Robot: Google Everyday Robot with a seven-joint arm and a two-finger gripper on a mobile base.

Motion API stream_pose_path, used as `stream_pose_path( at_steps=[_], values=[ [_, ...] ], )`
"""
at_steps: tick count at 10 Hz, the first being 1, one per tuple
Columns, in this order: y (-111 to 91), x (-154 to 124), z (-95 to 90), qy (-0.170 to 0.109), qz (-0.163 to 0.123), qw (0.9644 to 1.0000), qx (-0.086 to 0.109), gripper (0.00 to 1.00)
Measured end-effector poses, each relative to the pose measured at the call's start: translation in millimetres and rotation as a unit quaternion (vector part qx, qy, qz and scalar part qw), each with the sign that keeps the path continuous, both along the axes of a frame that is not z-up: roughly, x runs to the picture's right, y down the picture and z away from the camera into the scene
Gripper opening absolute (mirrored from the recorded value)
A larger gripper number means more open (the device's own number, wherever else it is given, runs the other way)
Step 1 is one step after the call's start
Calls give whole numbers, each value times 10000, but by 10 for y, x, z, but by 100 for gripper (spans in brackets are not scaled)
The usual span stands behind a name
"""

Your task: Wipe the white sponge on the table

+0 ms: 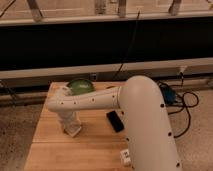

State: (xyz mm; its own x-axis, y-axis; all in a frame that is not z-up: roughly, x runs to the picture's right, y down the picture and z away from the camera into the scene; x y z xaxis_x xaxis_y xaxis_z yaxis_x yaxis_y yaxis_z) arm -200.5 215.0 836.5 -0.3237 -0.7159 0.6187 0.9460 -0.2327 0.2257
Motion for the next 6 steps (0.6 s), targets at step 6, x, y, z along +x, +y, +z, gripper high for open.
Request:
stream_pose_path(
  at_steps=[6],
  values=[
    [-177,420,49,44,295,9995,-71,0]
  ],
)
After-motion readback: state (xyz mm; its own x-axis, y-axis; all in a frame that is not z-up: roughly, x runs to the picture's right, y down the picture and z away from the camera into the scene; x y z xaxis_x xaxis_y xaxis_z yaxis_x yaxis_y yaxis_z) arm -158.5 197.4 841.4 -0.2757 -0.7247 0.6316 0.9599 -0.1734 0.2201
